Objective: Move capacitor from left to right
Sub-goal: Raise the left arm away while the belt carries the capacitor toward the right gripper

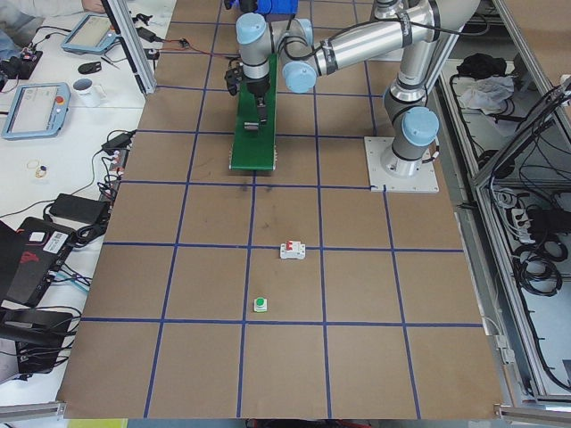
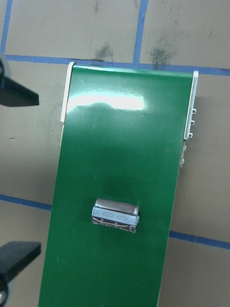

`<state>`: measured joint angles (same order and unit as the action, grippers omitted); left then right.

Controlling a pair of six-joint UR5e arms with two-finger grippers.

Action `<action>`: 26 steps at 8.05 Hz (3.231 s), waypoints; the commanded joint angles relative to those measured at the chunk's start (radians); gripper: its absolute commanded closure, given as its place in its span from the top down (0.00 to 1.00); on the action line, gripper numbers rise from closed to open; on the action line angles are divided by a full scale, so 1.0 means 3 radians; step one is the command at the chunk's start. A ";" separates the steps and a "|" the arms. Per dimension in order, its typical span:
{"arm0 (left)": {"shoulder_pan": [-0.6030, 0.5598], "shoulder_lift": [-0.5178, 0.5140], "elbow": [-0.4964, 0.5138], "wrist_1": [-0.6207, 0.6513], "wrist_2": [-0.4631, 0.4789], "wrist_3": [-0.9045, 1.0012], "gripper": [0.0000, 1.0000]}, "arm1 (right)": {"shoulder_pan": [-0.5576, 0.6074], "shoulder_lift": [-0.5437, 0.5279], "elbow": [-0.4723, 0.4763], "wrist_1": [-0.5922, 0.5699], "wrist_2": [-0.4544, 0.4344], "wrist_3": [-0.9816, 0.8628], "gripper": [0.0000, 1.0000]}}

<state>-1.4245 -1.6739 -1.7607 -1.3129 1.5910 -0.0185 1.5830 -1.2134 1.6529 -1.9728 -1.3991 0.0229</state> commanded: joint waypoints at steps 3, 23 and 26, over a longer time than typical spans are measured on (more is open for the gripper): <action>-0.0635 0.0343 0.0709 -0.0353 0.0035 -0.0501 1.00 | 0.0000 0.0010 0.0063 0.0005 0.0112 0.0031 1.00; -0.0616 0.0512 0.1016 -0.1192 0.0020 -0.0337 1.00 | 0.0000 0.0020 0.0141 -0.0112 0.0348 0.0031 1.00; -0.0616 0.0512 0.1011 -0.1187 0.0020 -0.0337 1.00 | 0.0000 0.0025 0.0146 -0.0097 0.0348 0.0031 1.00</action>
<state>-1.6102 -1.5201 -1.4591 -1.6698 1.5968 -0.1196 1.5830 -1.2065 1.6961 -2.0032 -1.2944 0.0317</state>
